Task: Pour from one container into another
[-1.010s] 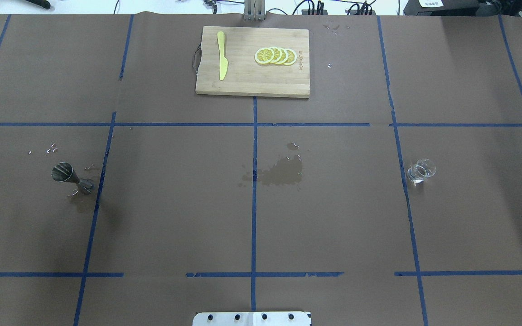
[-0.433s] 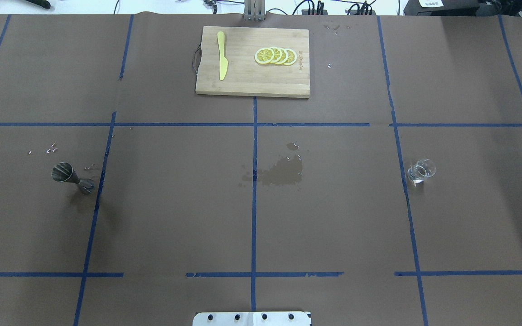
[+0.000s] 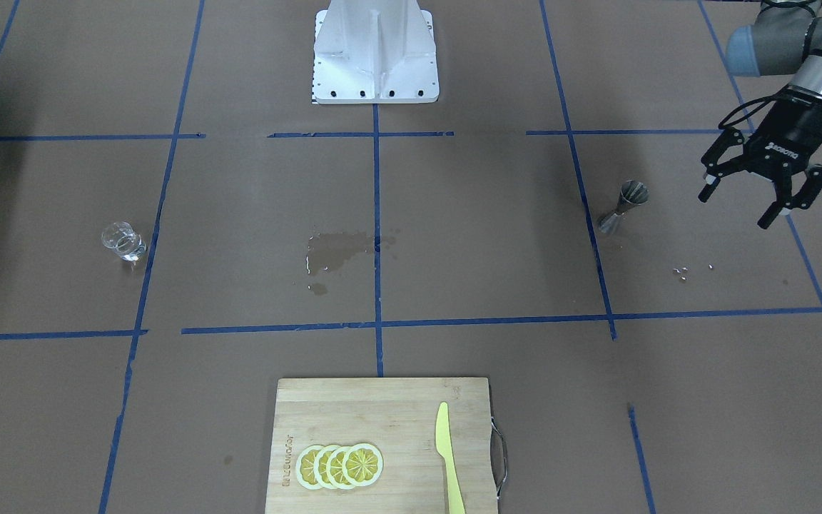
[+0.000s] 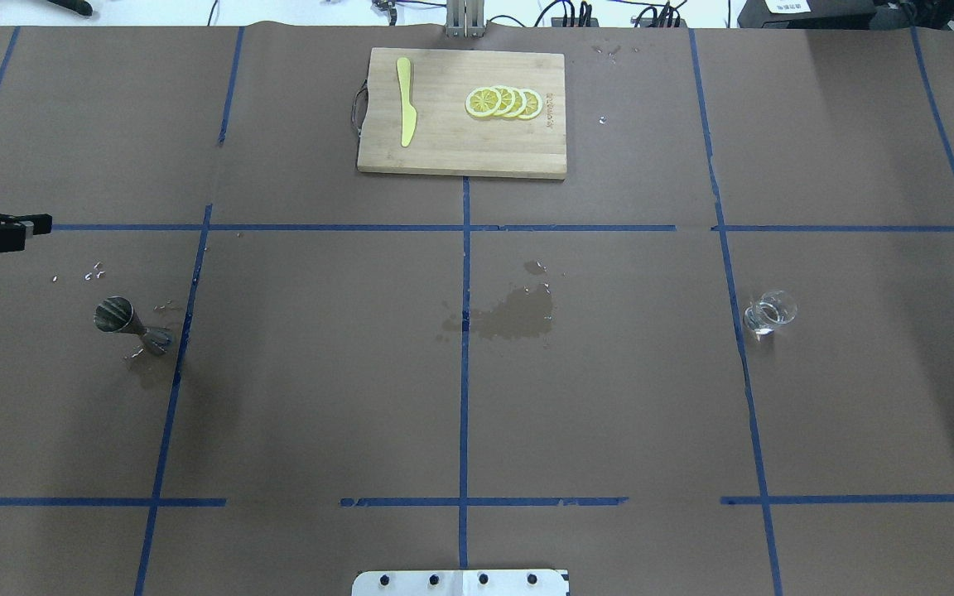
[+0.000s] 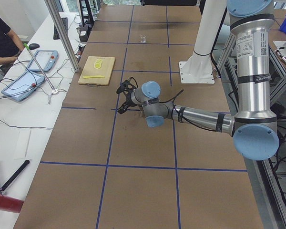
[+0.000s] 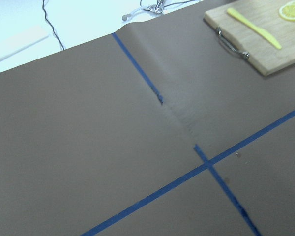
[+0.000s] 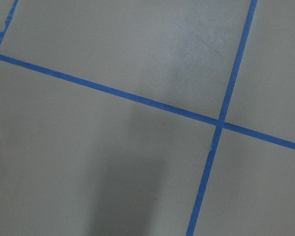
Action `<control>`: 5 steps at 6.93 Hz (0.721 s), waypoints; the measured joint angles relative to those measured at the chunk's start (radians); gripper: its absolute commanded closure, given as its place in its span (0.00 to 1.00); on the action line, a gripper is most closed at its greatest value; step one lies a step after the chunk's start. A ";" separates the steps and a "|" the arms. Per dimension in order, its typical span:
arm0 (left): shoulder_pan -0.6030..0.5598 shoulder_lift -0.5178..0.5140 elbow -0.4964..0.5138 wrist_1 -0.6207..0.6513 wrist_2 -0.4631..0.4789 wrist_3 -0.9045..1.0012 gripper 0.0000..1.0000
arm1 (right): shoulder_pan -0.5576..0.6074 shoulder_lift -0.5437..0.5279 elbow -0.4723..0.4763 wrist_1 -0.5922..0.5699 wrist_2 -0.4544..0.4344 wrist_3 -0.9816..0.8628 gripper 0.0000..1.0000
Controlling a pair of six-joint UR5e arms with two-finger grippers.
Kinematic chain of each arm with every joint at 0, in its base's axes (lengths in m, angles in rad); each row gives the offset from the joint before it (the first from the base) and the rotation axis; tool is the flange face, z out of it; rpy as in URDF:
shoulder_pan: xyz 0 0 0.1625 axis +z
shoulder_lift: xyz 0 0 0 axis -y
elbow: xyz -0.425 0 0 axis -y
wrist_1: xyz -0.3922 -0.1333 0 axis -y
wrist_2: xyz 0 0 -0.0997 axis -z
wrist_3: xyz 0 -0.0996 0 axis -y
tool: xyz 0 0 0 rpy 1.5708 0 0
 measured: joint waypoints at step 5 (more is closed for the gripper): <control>0.387 0.115 -0.126 -0.029 0.663 -0.154 0.01 | 0.001 -0.028 0.006 0.069 0.001 0.229 0.00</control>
